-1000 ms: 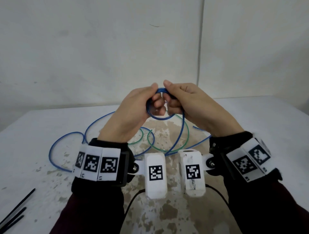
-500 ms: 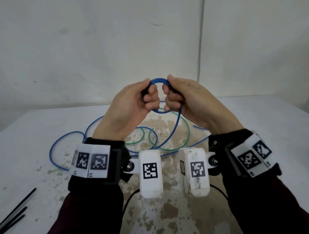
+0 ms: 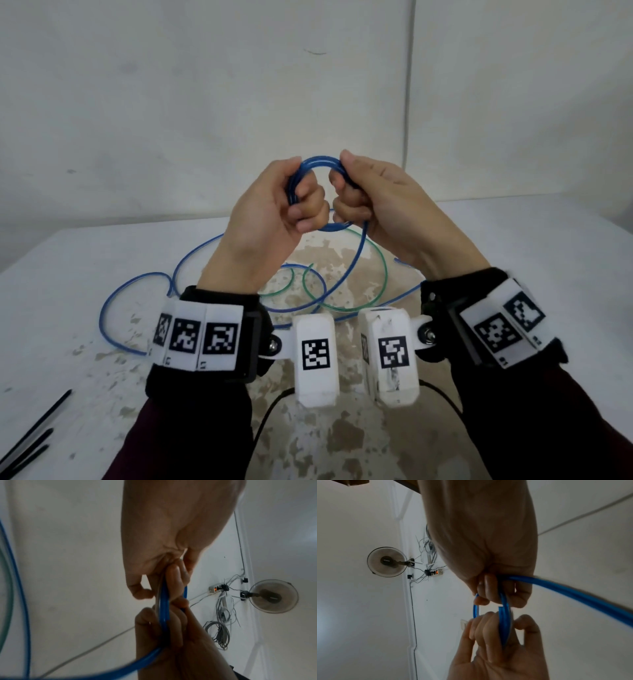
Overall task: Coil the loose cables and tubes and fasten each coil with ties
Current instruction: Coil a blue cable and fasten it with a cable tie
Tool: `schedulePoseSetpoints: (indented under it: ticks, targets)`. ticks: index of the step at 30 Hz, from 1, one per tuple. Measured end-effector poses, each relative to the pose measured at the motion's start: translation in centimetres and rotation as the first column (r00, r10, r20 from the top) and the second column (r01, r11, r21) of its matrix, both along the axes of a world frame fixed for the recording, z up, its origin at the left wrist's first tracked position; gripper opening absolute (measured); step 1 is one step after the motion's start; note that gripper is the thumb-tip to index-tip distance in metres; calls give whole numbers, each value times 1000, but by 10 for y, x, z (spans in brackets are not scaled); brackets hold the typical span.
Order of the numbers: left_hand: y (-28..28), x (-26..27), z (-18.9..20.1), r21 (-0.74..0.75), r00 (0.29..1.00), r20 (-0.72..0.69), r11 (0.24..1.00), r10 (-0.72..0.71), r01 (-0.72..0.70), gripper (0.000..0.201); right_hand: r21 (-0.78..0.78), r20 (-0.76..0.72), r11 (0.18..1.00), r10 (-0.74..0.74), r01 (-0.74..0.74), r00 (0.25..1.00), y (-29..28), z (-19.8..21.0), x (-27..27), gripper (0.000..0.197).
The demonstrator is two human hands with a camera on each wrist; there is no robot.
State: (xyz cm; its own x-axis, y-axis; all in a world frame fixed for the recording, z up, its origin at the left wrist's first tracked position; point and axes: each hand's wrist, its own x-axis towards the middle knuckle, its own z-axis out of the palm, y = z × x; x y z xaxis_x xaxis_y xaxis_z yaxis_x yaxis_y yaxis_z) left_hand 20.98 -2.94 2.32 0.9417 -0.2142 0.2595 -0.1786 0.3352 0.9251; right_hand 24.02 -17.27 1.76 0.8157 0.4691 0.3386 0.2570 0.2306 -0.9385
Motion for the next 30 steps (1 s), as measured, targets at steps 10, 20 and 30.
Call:
schedulePoseSetpoints:
  ticks: [10,20,30]
  targets:
    - [4,0,1,-8,993,82,996,88,-87,39,35,-54,999,16,-14,998,-3,3,-2,40]
    - [2,-1,-1,148,1000,1,989,8,-8,37,-49,-15,999,-21,20,1000,-6,-2,3,36]
    - [6,-5,-5,357,999,14,934,-37,29,41,-268,52,963,24,-9,998,-12,2,-4,39]
